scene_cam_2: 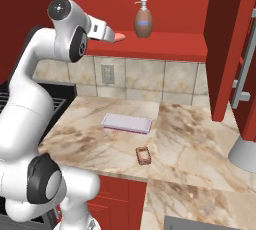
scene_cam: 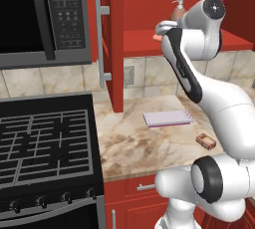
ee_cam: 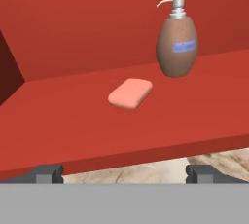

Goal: Pick the bar soap and bar soap from the cabinet and place them on the counter.

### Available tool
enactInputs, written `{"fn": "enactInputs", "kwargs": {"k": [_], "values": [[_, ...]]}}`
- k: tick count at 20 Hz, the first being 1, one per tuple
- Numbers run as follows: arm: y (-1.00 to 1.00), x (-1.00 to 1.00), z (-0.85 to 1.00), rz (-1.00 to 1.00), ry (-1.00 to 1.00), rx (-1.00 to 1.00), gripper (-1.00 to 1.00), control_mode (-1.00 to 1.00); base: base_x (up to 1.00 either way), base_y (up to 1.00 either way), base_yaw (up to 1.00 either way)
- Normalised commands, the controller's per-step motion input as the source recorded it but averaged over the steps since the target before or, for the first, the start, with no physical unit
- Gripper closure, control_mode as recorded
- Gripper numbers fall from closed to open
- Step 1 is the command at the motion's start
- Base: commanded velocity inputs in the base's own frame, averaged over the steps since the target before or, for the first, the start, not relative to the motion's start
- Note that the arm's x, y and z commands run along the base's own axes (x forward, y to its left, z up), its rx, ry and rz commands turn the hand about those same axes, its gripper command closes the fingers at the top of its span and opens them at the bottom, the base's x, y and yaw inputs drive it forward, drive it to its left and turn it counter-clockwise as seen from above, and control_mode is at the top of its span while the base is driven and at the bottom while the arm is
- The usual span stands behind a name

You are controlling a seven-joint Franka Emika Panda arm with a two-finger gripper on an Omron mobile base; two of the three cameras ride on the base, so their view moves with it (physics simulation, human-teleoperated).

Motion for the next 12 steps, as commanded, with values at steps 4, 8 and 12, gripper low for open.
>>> {"fn": "enactInputs", "kwargs": {"k": [4,8,12], "values": [[0.00,0.18,-0.10,0.00,0.02,0.00,-1.00,-1.00,0.00,0.00,0.00],[0.00,0.19,-0.14,0.00,0.00,0.00,-1.00,-1.00,0.00,0.00,0.00],[0.00,0.18,-0.07,0.00,0.00,0.00,-1.00,-1.00,0.00,0.00,0.00]]}}
